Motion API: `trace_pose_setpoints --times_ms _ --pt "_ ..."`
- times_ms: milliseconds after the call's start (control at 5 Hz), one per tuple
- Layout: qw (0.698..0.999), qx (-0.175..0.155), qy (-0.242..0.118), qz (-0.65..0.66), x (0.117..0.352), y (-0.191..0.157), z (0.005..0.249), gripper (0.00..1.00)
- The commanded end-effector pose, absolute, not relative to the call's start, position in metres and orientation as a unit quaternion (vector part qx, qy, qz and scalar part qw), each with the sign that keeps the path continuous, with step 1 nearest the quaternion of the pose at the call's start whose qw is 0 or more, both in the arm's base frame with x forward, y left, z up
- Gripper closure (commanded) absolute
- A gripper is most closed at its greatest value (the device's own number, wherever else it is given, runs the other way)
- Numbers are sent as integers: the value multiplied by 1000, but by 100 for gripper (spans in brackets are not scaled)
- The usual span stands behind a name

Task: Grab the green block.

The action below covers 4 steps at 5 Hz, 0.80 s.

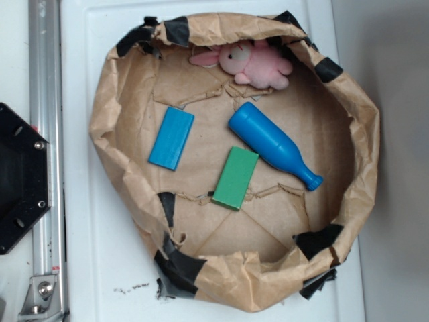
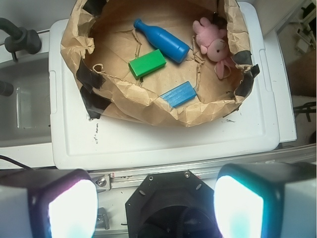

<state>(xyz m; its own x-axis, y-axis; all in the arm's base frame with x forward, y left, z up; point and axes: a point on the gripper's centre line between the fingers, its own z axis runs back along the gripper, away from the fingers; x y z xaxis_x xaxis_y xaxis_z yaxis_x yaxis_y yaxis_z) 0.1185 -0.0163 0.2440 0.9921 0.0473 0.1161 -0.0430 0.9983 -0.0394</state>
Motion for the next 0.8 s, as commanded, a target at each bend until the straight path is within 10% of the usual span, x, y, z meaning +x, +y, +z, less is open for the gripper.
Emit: trace_pose_setpoints --times_ms 0,600 --pt "998 -18 -59 23 119 -16 244 0" --pt "964 -56 -115 234 226 -8 175 0"
